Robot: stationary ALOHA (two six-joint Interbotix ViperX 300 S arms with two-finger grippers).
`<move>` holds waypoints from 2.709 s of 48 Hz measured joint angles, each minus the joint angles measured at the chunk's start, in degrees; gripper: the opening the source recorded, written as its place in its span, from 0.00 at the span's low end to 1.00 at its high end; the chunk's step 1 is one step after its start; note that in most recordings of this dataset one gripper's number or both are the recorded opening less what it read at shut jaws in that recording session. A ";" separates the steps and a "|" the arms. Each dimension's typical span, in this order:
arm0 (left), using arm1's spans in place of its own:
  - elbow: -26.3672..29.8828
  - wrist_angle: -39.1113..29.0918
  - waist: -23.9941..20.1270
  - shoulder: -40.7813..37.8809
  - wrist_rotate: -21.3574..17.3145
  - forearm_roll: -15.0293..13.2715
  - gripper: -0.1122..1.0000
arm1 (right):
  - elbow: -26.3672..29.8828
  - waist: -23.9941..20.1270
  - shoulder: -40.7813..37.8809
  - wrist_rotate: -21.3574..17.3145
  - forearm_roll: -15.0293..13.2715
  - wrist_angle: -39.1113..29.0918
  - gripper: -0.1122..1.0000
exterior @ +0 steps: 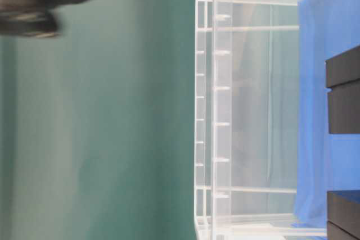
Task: Take the box out of the case with the right arm.
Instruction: 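Carry the box forward and lower it right of the middle box, then open the right gripper and withdraw it to the right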
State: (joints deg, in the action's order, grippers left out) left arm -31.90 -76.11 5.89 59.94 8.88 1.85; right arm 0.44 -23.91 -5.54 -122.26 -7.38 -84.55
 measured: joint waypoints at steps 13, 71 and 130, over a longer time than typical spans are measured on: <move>0.09 0.09 0.00 0.00 0.00 0.00 0.12 | -9.23 0.44 -0.09 -1.41 1.49 10.99 0.68; 0.09 0.09 0.00 0.00 0.00 0.00 0.12 | -15.03 1.58 -1.23 -1.14 1.76 19.86 0.89; 0.00 1.05 0.00 -0.09 0.09 0.00 0.12 | 0.00 2.29 5.71 2.72 -0.44 -5.27 0.89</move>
State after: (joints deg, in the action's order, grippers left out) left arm -31.90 -75.06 5.89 59.85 8.96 1.85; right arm 0.44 -21.62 0.18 -119.53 -7.82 -89.82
